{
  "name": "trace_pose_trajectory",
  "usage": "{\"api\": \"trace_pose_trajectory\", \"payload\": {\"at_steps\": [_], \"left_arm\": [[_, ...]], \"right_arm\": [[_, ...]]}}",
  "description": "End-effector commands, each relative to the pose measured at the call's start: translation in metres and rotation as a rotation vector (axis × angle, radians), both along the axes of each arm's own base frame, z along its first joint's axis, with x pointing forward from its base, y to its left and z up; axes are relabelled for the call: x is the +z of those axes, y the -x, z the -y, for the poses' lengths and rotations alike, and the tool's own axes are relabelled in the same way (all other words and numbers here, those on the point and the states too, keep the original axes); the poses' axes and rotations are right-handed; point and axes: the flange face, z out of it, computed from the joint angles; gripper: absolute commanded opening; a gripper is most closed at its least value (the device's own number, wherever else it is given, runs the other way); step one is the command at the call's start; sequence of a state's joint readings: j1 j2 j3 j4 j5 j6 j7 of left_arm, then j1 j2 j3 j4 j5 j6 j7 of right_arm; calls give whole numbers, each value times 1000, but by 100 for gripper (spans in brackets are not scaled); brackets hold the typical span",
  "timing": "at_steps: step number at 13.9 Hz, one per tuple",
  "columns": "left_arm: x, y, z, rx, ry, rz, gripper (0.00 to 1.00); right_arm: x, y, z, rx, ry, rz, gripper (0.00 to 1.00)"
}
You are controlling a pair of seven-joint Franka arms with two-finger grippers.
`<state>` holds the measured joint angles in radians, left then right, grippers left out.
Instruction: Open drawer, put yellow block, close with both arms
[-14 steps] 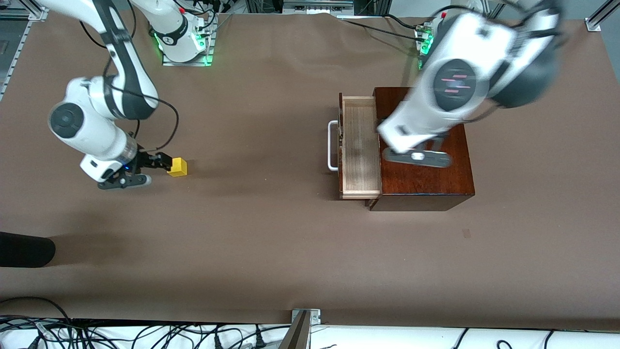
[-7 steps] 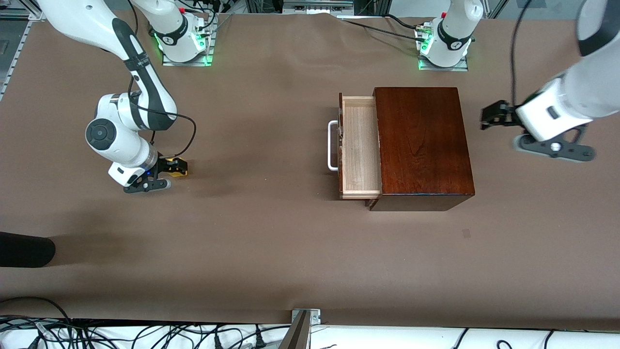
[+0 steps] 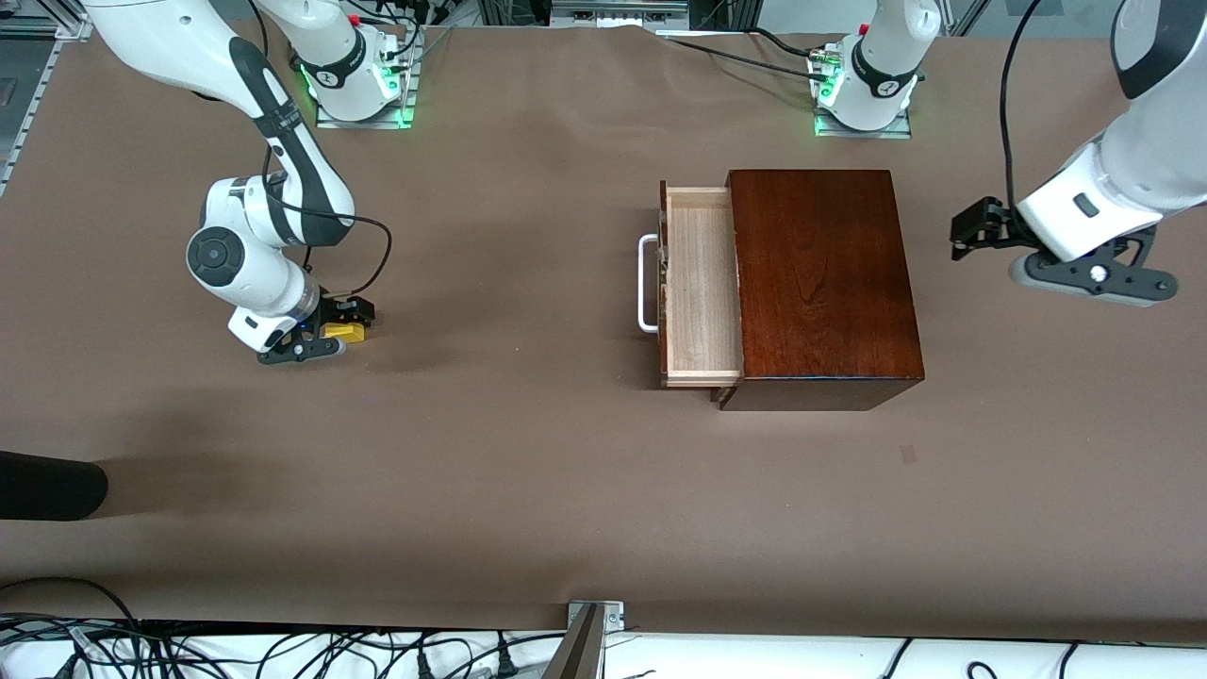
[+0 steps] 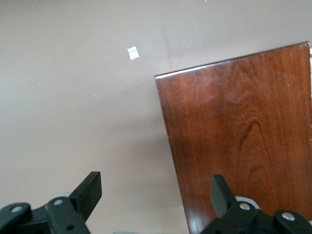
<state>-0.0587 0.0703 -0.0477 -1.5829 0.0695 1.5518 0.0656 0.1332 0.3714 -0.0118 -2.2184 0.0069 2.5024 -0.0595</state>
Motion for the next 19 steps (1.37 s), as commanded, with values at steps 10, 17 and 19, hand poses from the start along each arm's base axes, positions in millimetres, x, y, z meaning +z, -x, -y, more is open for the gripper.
{"api": "trace_pose_trajectory", "payload": {"at_steps": [10,17,19], "left_arm": [[2,28,-38,56,62,72,100],[3,24,-37,58,59,83,100],[1,19,-35,51,60,84,100]], "right_arm": [[110,-42,-94,231,-46,-14,0],[229,-17,-307,680,-25,89,0],[244,4,-363,817,-52,128,0]]}}
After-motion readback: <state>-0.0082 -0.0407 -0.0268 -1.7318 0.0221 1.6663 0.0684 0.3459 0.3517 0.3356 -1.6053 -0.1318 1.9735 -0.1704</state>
